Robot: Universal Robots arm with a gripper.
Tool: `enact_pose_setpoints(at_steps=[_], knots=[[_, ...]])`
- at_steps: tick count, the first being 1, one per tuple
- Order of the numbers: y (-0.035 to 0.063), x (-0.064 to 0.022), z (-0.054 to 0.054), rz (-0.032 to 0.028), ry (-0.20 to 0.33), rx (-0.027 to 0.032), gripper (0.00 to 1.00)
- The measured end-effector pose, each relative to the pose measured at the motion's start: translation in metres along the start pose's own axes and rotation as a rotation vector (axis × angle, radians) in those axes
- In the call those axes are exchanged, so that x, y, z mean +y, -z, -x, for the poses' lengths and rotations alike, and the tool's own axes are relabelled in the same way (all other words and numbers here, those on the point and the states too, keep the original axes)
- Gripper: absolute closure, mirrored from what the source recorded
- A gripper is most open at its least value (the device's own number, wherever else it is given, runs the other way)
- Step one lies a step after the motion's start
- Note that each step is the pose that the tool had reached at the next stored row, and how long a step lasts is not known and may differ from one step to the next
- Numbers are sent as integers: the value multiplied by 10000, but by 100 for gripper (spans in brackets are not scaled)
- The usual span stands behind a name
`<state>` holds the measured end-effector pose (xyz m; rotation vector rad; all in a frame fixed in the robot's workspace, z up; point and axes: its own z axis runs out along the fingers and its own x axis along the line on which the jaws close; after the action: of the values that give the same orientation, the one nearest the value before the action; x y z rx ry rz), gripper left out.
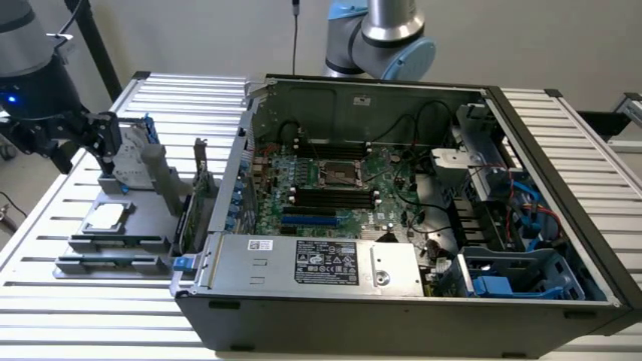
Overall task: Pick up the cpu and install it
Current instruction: 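Pick up the cpu and move it towards the insertion slot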
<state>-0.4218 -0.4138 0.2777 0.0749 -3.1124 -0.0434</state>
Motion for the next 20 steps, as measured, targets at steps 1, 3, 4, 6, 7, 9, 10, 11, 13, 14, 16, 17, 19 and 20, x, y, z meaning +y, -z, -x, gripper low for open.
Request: enact_pose_setpoints(at_steps=[1,3,4,6,7,9,10,11,13,14,16,17,19,20], knots=[[-20,-7,1,1,2,3,35],[-55,-17,0,0,-1,11,35],[-74,-23,1,1,-1,12,35],[-109,-34,1,0,-1,15,35],[-127,-39,1,0,-1,16,35],[-163,-45,2,1,-2,15,35],[-180,-48,2,0,-2,16,35],[-198,-51,3,1,-1,16,35],[-236,-54,3,0,-2,16,35],[-254,-55,4,0,-2,16,35],[-290,-58,5,1,-1,16,35],[-308,-59,4,1,-2,18,35],[-344,-60,3,1,-1,29,35],[-362,-61,2,2,-1,40,35]])
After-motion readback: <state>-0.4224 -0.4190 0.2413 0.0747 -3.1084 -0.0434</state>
